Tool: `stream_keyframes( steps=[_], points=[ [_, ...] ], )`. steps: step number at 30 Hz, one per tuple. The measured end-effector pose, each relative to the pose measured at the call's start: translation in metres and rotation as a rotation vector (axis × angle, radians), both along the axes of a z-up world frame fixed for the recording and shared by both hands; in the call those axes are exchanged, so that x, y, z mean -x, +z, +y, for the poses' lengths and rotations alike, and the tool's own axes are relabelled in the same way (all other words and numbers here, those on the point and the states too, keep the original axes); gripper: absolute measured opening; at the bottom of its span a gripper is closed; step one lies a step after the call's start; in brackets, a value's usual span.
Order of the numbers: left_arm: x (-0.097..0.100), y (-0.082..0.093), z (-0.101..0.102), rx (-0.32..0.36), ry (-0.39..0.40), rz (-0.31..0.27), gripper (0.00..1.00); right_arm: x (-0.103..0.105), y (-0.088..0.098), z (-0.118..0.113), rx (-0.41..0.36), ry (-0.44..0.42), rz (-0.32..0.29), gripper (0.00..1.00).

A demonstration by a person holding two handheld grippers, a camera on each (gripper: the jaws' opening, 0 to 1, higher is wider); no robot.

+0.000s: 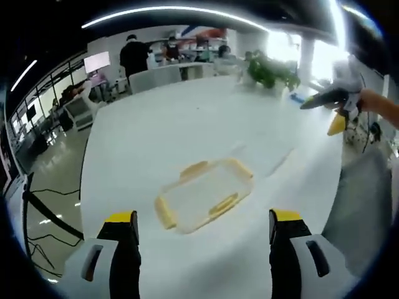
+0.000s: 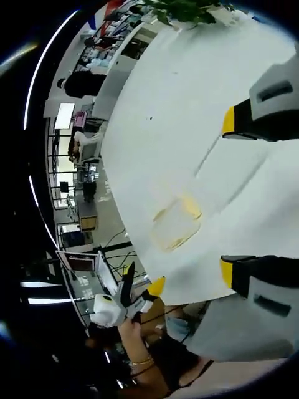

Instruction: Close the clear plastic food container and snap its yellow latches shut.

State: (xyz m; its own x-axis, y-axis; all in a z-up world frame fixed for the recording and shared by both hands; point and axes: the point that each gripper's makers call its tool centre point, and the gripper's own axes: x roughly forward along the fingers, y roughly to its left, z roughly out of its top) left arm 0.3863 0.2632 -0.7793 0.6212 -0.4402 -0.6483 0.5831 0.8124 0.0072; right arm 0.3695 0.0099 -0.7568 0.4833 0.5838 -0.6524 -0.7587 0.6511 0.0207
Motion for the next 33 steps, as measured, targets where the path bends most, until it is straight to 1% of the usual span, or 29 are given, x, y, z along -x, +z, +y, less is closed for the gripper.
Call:
stream_keyframes(
  steps=[2, 4, 6, 9, 13, 17, 20, 22, 24, 27, 32, 33],
  points=[
    [-0.003, -0.002, 0.003, -0.006, -0.005, 0.001, 0.84, -0.002, -0.001, 0.006, 0.007, 0.029, 0.0, 0.75],
    [-0.003, -0.006, 0.005, -0.018, -0.019, -0.001, 0.84, -0.006, 0.0, 0.013, 0.003, 0.049, 0.0, 0.75],
    [0.0, -0.011, 0.007, -0.037, -0.041, 0.013, 0.84, -0.01, 0.0, 0.019, 0.004, 0.074, -0.003, 0.75],
    [0.002, -0.016, 0.011, -0.052, -0.056, 0.021, 0.84, -0.014, -0.003, 0.024, 0.028, 0.117, -0.008, 0.75],
    [-0.001, -0.023, 0.013, -0.067, -0.078, 0.032, 0.84, -0.021, -0.006, 0.033, 0.035, 0.161, -0.018, 0.74],
    [-0.002, -0.029, 0.012, -0.1, -0.122, 0.043, 0.84, -0.025, -0.014, 0.044, 0.064, 0.219, -0.022, 0.74],
    [-0.006, -0.034, 0.013, -0.117, -0.14, 0.049, 0.83, -0.027, -0.022, 0.051, 0.085, 0.257, -0.02, 0.74],
    [-0.013, -0.04, 0.016, -0.151, -0.163, 0.031, 0.82, -0.029, -0.027, 0.057, 0.111, 0.293, -0.037, 0.74],
    [-0.019, -0.044, 0.021, -0.156, -0.148, 0.033, 0.81, -0.031, -0.033, 0.062, 0.146, 0.324, -0.05, 0.72],
    [-0.025, -0.048, 0.024, -0.158, -0.154, 0.044, 0.81, -0.031, -0.04, 0.07, 0.165, 0.364, -0.051, 0.72],
    [-0.034, -0.052, 0.021, -0.183, -0.211, 0.051, 0.81, -0.035, -0.048, 0.086, 0.168, 0.435, -0.038, 0.71],
    [-0.034, -0.053, 0.021, -0.185, -0.216, 0.054, 0.81, -0.036, -0.048, 0.087, 0.169, 0.438, -0.038, 0.7]
  ],
)
